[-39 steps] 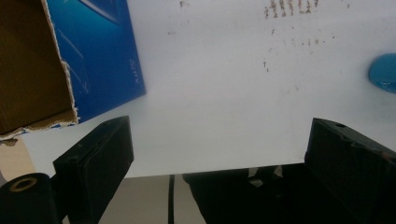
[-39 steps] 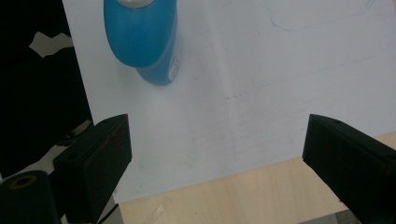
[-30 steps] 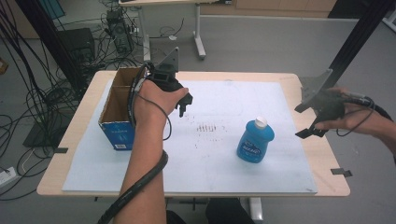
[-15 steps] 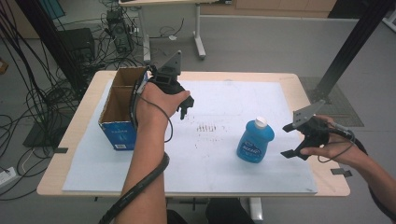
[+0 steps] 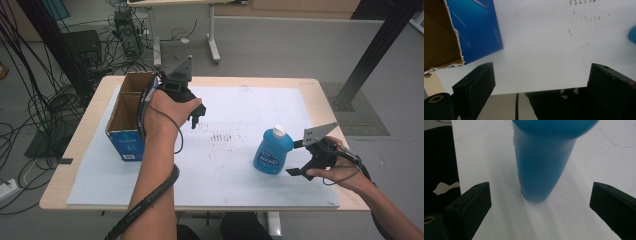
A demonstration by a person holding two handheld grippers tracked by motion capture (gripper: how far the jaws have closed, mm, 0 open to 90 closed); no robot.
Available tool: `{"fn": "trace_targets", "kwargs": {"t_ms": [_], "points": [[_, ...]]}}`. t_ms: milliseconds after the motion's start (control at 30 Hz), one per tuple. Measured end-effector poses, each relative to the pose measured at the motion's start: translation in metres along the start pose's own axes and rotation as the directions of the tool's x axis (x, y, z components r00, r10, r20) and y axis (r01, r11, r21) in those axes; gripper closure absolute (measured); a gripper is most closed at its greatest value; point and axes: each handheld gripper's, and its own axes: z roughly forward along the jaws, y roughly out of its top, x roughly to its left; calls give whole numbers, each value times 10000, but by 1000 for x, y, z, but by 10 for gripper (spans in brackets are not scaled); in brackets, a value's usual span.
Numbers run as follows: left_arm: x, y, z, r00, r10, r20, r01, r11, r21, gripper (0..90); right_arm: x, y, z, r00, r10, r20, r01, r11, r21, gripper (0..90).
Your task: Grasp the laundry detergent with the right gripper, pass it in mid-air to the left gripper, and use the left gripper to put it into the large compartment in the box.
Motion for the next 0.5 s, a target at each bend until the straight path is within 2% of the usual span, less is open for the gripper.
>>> {"fn": "trace_targets", "kwargs": {"t_ms": [267,500], "points": [[-1,0,3,10000,-16,-2,16,10000,38,80,6,-1,16,9989,277,390,-242,9959,-867,32],[0,0,5,10000,1,-51,0,10000,85,80,8,-2,24,9975,361,608,-284,9920,-1231,29]]}}
